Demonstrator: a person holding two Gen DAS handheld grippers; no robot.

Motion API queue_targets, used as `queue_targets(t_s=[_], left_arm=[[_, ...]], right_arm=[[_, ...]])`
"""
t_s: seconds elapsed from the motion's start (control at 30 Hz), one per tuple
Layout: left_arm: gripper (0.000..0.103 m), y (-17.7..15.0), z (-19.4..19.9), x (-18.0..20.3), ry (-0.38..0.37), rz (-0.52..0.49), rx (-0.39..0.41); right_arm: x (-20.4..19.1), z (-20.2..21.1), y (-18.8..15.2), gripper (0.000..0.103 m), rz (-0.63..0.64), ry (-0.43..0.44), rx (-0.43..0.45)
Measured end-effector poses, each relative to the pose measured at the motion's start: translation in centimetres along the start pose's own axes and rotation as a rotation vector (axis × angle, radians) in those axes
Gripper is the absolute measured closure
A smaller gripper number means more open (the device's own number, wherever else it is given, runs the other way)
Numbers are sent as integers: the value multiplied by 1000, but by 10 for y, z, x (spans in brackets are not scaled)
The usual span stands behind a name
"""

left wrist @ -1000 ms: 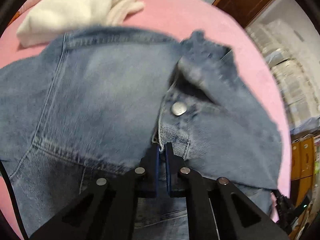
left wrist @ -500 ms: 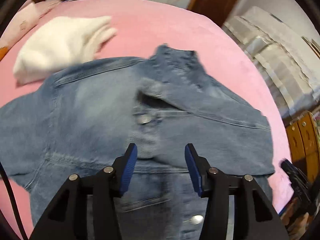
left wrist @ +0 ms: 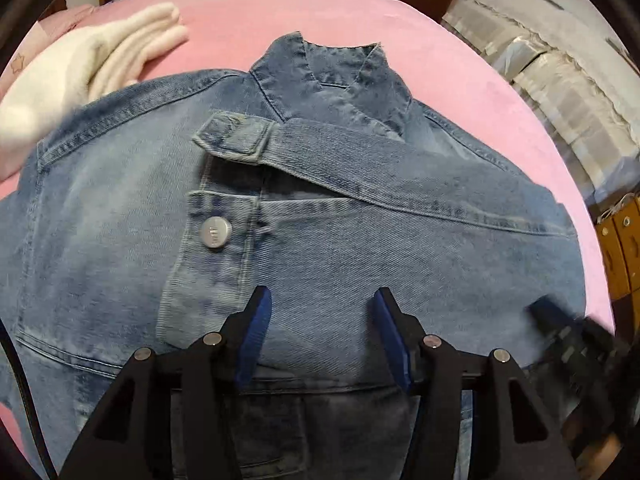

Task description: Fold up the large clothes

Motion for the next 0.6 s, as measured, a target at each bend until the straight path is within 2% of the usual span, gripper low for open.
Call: queue_targets(t_s=[0.03,0.13,0.2,0.27,0.4,0.6], left_arm=[[51,0,1,-2,-13,-5,-2],[51,-3,4,-6,-32,4,-1],[51,-4,6,-5,-25,5,0],[51,-7,6,-2,0,-10,5],[49,-8,5,6,37,-33,14],[47,-6,12,7,32,-1,-2]], right_arm=[[28,3,-5,82,-29,-64,8],[94,8,-20,82,-149,-149,-17],[121,12,-28,79,-224,-150,-30],[125,15,-32,79,-269,-101,-28],[112,24,-27,79,-212,-162,-17],[93,29,-12,78,-208,-146,9]])
Point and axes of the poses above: each gripper's, at about its wrist camera, not at the fingertips, and z roughly against the way its jaws point, x to its right, y to its top, the point moved 4 cm from there along -z, roughly the way its jaws point, and after that the axes turned 2 degrees about x, right-handed, at the moved point
